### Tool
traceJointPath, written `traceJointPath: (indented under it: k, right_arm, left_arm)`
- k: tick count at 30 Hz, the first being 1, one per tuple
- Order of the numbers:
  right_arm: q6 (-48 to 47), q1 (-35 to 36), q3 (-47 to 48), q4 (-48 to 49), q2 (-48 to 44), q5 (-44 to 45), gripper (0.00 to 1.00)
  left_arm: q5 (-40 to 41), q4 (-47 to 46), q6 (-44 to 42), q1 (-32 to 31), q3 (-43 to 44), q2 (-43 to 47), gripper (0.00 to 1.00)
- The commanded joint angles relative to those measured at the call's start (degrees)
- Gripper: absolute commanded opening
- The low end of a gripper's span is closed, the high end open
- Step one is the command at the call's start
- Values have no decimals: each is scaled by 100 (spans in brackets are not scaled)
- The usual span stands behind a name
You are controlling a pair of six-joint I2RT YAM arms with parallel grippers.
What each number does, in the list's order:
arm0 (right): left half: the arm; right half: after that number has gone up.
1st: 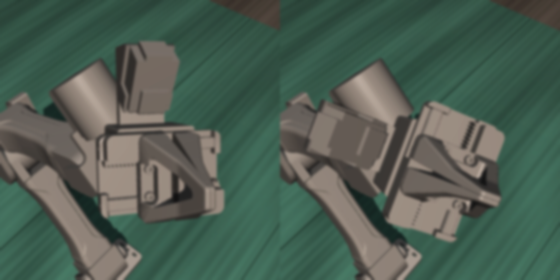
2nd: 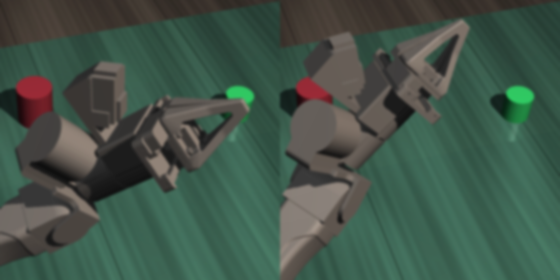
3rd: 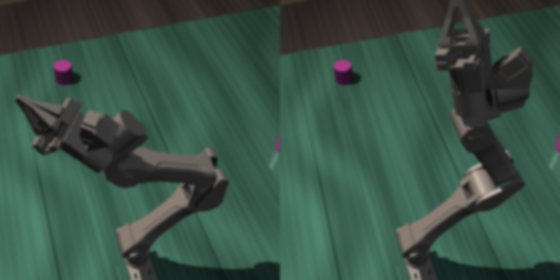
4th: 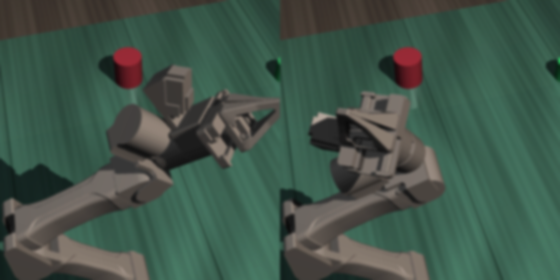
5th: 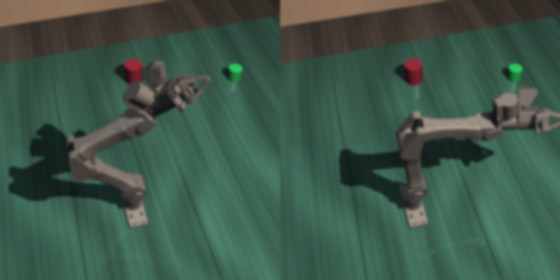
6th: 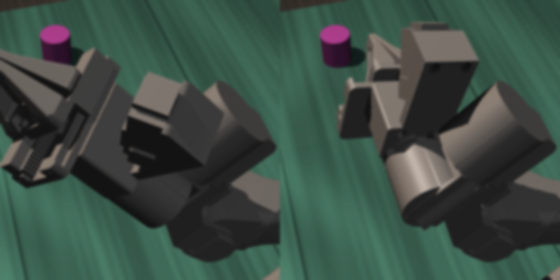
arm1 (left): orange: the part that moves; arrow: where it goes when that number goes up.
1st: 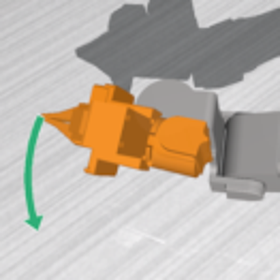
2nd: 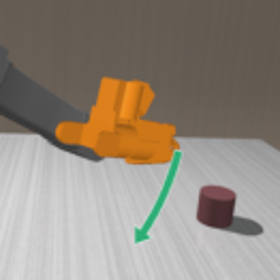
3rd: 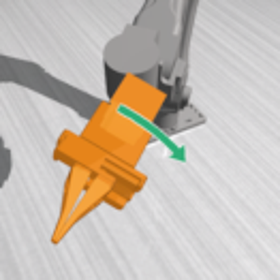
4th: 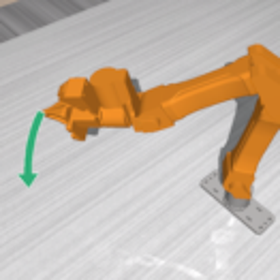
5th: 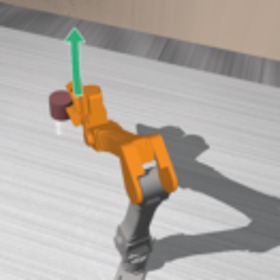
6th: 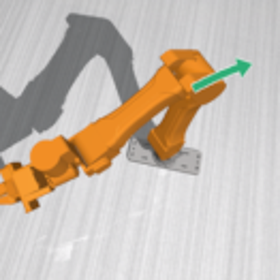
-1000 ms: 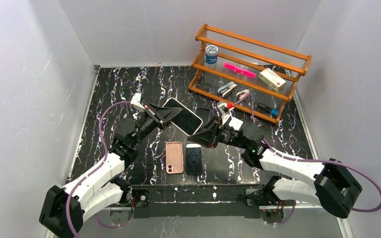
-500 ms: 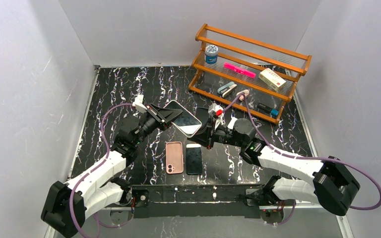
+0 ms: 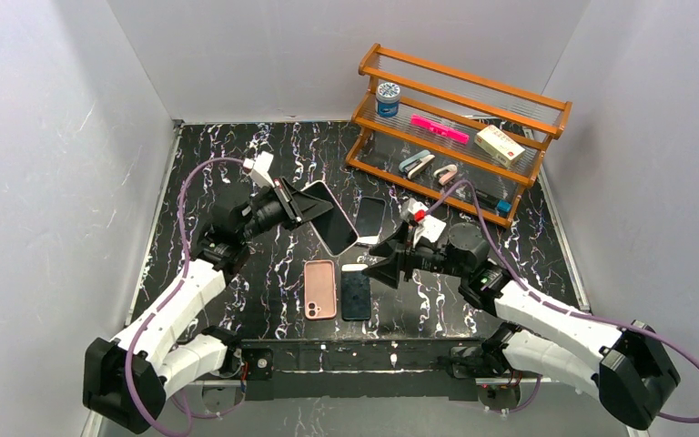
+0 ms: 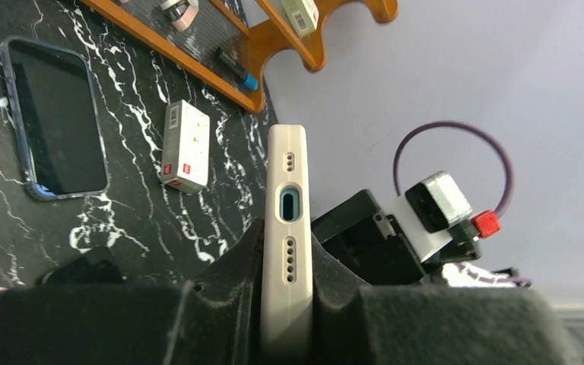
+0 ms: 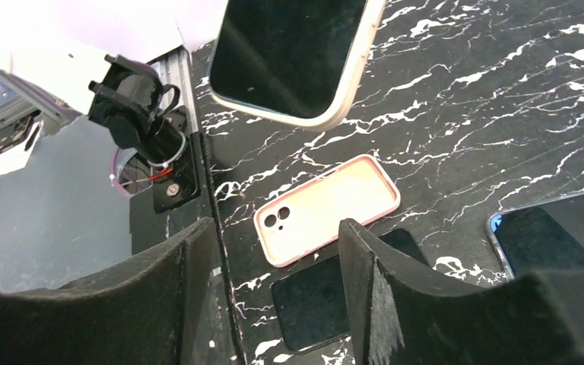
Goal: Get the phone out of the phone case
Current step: Remove the phone case from the phone.
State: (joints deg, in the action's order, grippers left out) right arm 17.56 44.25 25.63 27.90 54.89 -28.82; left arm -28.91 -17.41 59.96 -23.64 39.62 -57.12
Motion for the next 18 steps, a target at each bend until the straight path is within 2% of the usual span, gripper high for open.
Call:
traceJointPath:
  k: [1,9,18]
  right_arm:
    - [-262,-12,108,-371,-278,-373,70]
    - [-397,-12,593,-315,86,-1281,71]
    - [-692,-5,1188,-470,650,-1661,69]
  left_arm:
    - [-891,544,-1212,43,581,-53,0]
    - [-1925,185,-1576,43,678,-93,0]
    - [-2317,36,-1622,43,732,7,0]
